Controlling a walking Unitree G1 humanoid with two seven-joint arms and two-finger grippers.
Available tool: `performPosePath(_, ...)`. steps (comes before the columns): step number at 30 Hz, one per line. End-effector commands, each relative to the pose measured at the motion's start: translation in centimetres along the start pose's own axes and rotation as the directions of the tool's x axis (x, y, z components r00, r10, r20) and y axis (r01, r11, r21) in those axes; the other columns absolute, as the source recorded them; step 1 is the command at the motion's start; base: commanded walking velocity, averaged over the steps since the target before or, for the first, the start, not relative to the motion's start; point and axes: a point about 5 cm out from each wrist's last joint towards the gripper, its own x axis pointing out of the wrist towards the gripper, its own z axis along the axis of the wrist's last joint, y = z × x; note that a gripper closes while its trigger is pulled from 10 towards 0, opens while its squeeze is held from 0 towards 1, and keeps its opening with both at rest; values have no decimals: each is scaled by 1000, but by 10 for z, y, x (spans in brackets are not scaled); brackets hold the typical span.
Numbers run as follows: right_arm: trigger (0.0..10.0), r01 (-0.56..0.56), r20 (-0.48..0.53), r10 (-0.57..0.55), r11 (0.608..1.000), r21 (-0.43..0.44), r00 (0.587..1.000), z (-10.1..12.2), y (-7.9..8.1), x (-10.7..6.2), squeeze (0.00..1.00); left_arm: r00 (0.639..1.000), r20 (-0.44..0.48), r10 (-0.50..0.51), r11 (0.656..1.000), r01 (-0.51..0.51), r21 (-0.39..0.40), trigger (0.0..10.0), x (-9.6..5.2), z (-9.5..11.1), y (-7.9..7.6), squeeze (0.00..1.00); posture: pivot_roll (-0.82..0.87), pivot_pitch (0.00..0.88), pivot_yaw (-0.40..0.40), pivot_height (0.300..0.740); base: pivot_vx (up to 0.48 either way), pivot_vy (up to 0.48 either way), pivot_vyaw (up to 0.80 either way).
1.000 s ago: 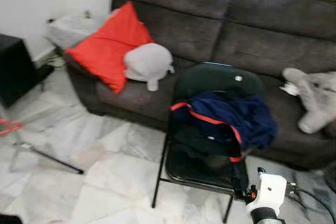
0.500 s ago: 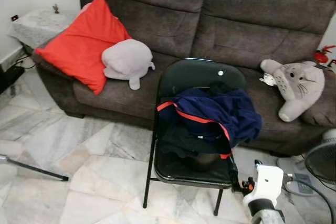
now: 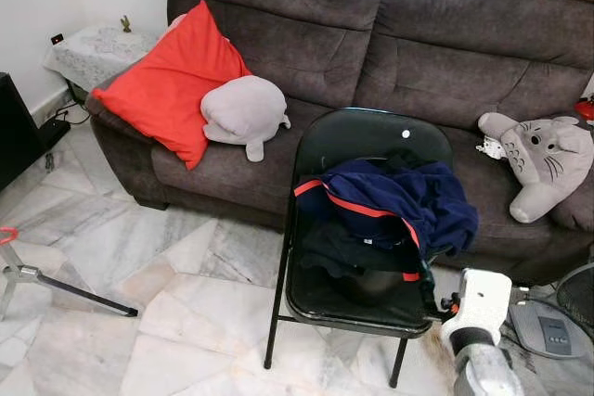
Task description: Hang hanger
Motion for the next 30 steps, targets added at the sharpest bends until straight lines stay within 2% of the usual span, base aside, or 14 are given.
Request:
performPosePath(1, 10000, 27, -40, -27, 1000, -3, 999, -4, -8, 5, 0, 1000, -23, -10, 1000, 11, 21, 10000, 1, -1, -7, 0, -93, 64, -73, 740, 0, 0, 0)
performPosePath(9, 10000, -16, -64, 16, 1000, 1, 998, 1, 0, 22, 0, 1000, 8, 6, 1000, -6, 23, 10000, 5, 22, 5, 0, -86, 64, -68, 740, 0, 0, 0)
performPosePath(12, 10000, -47, -22, 47, 999, 14, 999, 6, 8, 23, 0, 1000, 13, 16, 1000, -16, 22, 10000, 5, 24, 14, 0, -81, 61, -67, 740, 0, 0, 0)
performPosePath(13, 10000, -67, 27, 66, 998, 2, 997, 11, 12, 20, 0, 1000, 13, 20, 1000, -21, 21, 10000, 4, 23, 19, 0, -80, 61, -66, 740, 0, 0, 0)
performPosePath(16, 10000, -90, 80, 91, 996, -13, 993, 14, 16, 13, 0, 1000, 12, 23, 1000, -23, 20, 10000, 3, 21, 23, 0, -81, 62, -66, 740, 0, 0, 0)
performPosePath(17, 10000, -100, 101, 101, 995, -15, 990, 14, 18, 5, 0, 1000, 10, 23, 1000, -23, 21, 10000, 2, 18, 24, 0, -82, 63, -66, 740, 0, 0, 0)
performPosePath(22, 10000, -109, 127, 109, 994, -7, 986, 13, 19, -11, 0, 999, 20, 29, 999, -29, 22, 10000, 1, 15, 25, 0, -91, 65, -65, 740, 0, 0, 0)
performPosePath(24, 10000, -127, 120, 127, 992, -2, 985, 9, 19, -23, 0, 996, 76, 52, 999, -52, -8, 10000, -4, 8, 34, 0, -93, 69, -66, 740, 0, 0, 0)
performPosePath(25, 10000, -127, 120, 127, 992, -2, 985, 9, 19, -23, 0, 996, 76, 52, 999, -52, -8, 10000, -4, 8, 34, 0, -93, 69, -66, 740, 0, 0, 0)
performPosePath(30, 10000, -140, 116, 140, 990, -3, 983, 7, 21, -30, 0, 973, 226, 48, 998, -36, -60, 10000, -6, 30, 41, 0, -92, 69, -65, 740, 0, 0, 0)
